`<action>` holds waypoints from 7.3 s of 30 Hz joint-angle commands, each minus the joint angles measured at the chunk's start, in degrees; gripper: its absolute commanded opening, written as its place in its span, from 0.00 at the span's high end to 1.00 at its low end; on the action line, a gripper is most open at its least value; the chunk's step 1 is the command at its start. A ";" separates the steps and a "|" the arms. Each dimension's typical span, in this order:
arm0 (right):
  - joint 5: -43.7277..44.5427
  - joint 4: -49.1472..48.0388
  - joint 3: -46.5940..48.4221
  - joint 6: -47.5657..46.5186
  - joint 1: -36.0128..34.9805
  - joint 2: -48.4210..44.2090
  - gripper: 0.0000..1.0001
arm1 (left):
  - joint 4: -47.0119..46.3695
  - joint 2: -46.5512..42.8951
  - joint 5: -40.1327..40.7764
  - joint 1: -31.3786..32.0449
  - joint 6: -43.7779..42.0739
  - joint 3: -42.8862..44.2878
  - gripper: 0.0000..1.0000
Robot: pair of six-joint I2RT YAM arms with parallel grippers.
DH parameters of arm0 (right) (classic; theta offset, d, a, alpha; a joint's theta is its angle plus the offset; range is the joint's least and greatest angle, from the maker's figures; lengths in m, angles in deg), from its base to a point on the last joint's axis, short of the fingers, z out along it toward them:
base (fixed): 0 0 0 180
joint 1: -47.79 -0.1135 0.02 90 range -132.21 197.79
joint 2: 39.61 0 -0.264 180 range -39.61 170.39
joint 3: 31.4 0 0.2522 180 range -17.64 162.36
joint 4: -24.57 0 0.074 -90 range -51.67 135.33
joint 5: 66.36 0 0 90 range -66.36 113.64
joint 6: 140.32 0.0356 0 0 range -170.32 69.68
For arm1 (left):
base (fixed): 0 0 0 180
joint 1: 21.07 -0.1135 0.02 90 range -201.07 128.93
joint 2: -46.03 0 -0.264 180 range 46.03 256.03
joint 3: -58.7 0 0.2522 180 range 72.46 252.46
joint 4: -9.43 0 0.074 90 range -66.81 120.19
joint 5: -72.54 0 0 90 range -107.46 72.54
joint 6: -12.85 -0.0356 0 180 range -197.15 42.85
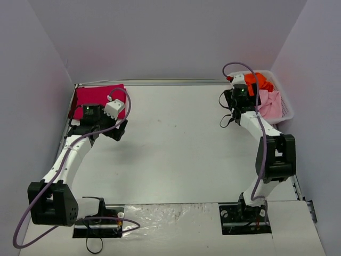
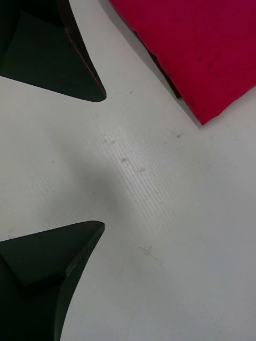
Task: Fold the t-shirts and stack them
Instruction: Grab crumpled tshirt from bin with the right arm, then move the tshirt to the center of the board, then flatten out the tshirt
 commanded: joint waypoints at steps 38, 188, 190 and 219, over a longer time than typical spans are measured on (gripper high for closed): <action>-14.30 12.34 45.56 13.01 8.80 33.92 0.29 | 2.78 3.31 -0.73 -2.78 -3.58 0.38 0.06; -36.09 42.32 -1.44 1.32 -7.90 -11.94 1.00 | 11.13 16.05 -13.45 8.81 -5.96 15.03 0.06; -36.97 42.41 -1.96 1.41 -7.73 -13.26 1.00 | 12.53 20.00 -16.88 10.57 -5.17 18.29 0.06; -39.00 39.95 -4.25 3.17 -6.93 -8.16 1.00 | -3.90 52.61 -41.08 26.48 27.09 30.70 0.23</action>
